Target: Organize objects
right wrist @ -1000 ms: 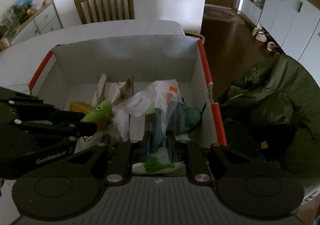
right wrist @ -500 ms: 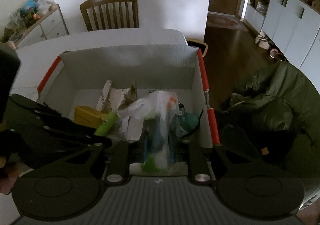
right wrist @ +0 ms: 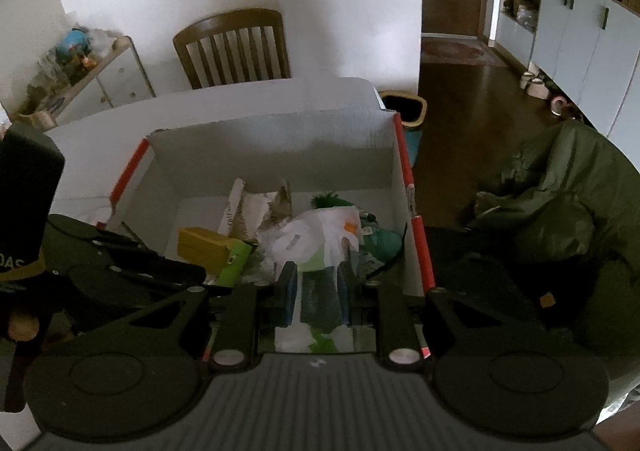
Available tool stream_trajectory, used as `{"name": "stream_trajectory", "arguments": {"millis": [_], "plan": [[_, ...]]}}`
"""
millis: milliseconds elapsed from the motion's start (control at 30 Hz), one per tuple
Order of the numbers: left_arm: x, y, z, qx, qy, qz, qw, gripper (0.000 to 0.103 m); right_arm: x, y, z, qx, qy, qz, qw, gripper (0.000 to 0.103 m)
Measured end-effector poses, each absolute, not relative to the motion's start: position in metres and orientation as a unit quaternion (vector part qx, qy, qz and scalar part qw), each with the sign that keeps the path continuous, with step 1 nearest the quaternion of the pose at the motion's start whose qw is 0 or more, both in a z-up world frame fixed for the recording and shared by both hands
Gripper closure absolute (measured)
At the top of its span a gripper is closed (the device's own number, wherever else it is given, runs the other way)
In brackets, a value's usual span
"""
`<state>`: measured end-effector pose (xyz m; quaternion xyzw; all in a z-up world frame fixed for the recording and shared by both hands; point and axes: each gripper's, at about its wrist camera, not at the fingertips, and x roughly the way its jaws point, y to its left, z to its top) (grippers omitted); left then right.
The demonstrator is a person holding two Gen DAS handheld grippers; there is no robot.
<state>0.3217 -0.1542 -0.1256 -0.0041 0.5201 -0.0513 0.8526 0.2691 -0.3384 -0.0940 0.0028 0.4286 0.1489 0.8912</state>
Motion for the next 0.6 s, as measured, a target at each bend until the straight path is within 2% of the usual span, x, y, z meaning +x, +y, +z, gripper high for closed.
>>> {"name": "stream_trajectory", "arguments": {"millis": [67,167,333,400,433,600], "plan": [[0.315,-0.154,-0.117,-0.004,0.511,-0.051,0.858,0.067,0.264,-0.338,-0.091,0.002,0.423,0.155,0.893,0.081],[0.305,-0.154,-0.105,0.002,0.493,-0.051,0.869,0.066,0.254,-0.336,-0.084,0.0,0.409,0.166,0.897,0.072],[0.288,-0.146,-0.082,-0.001,0.465,-0.049,0.884,0.061,0.24,-0.332,-0.07,0.005,0.391,0.177,0.903,0.069],[0.28,-0.142,-0.074,-0.002,0.453,-0.053,0.89,0.058,0.235,-0.331,-0.065,0.012,0.385,0.178,0.906,0.059],[0.277,-0.141,-0.071,-0.001,0.448,-0.053,0.892,0.058,0.231,-0.33,-0.062,0.013,0.38,0.178,0.907,0.057],[0.258,-0.135,-0.054,0.005,0.425,-0.054,0.903,0.054,0.218,-0.324,-0.052,0.02,0.374,0.183,0.909,0.055]]}}
